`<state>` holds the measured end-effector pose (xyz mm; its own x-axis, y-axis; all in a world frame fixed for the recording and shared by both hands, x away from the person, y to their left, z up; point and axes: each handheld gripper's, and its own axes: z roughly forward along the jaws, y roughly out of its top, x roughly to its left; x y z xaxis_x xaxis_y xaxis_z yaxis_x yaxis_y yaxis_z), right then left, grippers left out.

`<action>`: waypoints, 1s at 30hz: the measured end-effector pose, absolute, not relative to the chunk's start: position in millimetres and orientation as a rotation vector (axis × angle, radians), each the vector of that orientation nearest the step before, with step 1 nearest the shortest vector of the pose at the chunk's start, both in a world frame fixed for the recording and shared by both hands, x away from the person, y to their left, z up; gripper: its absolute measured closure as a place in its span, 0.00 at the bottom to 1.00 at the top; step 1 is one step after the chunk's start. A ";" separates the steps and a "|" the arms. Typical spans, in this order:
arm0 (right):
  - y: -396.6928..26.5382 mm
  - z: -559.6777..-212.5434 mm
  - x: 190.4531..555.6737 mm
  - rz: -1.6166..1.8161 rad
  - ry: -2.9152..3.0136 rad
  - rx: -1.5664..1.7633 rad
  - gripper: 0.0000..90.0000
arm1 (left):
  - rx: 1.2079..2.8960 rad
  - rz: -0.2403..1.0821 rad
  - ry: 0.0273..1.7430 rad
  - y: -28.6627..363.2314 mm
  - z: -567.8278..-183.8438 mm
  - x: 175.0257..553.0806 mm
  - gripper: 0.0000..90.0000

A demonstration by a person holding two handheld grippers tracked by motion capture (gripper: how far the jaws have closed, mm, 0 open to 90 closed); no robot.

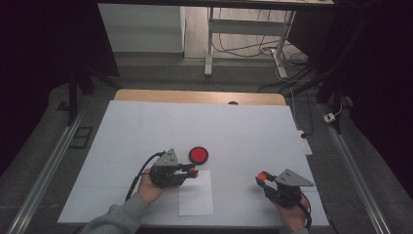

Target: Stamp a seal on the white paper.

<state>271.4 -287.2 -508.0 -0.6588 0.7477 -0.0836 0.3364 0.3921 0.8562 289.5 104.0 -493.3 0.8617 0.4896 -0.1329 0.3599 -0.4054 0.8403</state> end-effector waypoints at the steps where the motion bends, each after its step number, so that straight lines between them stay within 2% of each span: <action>1: -287.0 -507.9 271.3 1.189 2.194 0.929 0.72 | 2.038 0.161 0.619 103.1 -493.9 289.3 0.80; 30: -287.6 -508.1 270.9 1.202 2.189 0.930 0.72 | 2.139 0.103 0.614 90.3 -520.4 282.6 0.80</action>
<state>270.9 -287.6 -508.1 -0.6585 0.7483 -0.0798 0.3344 0.3860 0.8597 282.6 90.3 -520.4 0.8742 0.4629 -0.1468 0.3898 -0.4887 0.7805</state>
